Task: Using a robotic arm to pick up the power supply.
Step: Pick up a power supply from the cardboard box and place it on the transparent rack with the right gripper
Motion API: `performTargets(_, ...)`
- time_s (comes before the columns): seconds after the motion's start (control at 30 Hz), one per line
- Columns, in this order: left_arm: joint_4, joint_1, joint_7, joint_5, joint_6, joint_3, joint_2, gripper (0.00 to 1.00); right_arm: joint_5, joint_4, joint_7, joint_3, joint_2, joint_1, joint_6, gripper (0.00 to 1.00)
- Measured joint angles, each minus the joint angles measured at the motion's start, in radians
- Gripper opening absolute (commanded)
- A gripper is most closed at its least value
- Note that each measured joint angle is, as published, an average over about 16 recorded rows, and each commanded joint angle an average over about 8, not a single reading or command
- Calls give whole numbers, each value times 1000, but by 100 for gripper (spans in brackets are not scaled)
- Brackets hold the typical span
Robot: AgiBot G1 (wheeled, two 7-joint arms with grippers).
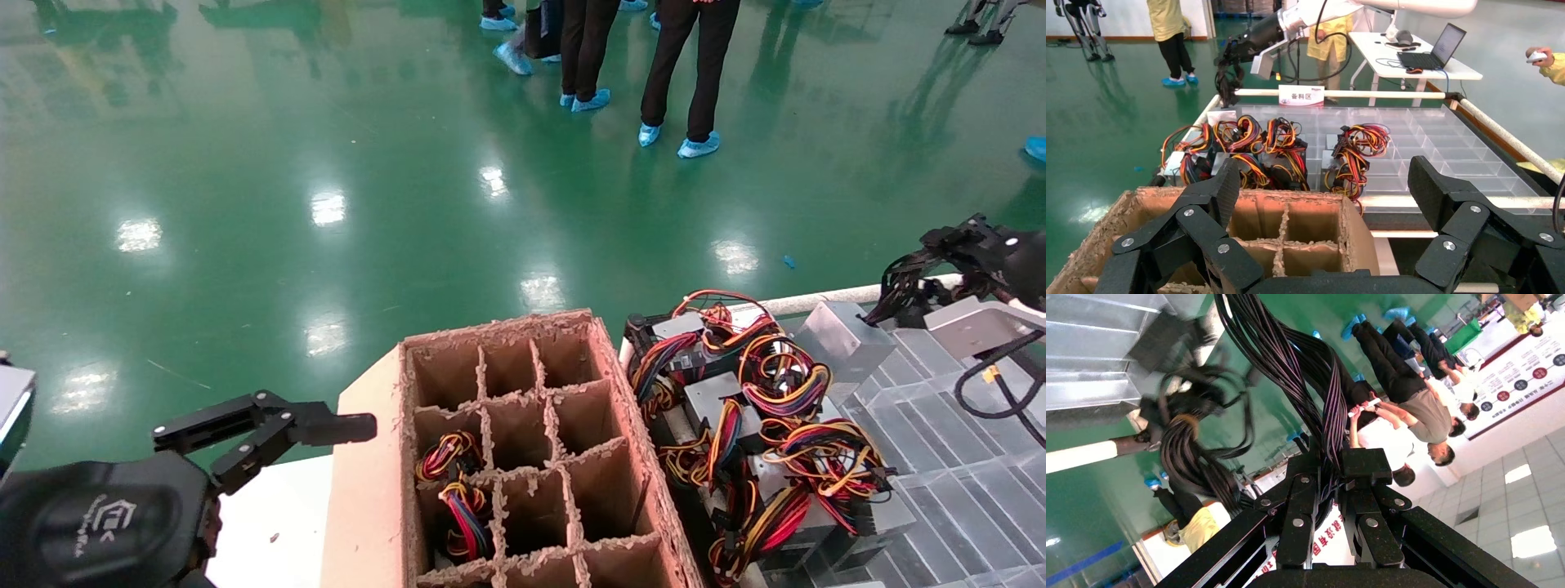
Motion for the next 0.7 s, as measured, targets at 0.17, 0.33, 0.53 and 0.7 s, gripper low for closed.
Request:
performTargets(0.17,0,0,0,0,0,0,0,100,-9,-18,-3,-6,-38,10,5,0)
performTargets(0.33,0,0,0,0,0,0,0,100,-18,-39,-5,-13,-77,20,10,0)
performTargets(0.53,0,0,0,0,0,0,0,100,-28,-60,-6,-20,-113,28,15,2)
performTargets(0.7,0,0,0,0,0,0,0,100,-35,-74,-7,-26,-133,31,18,62)
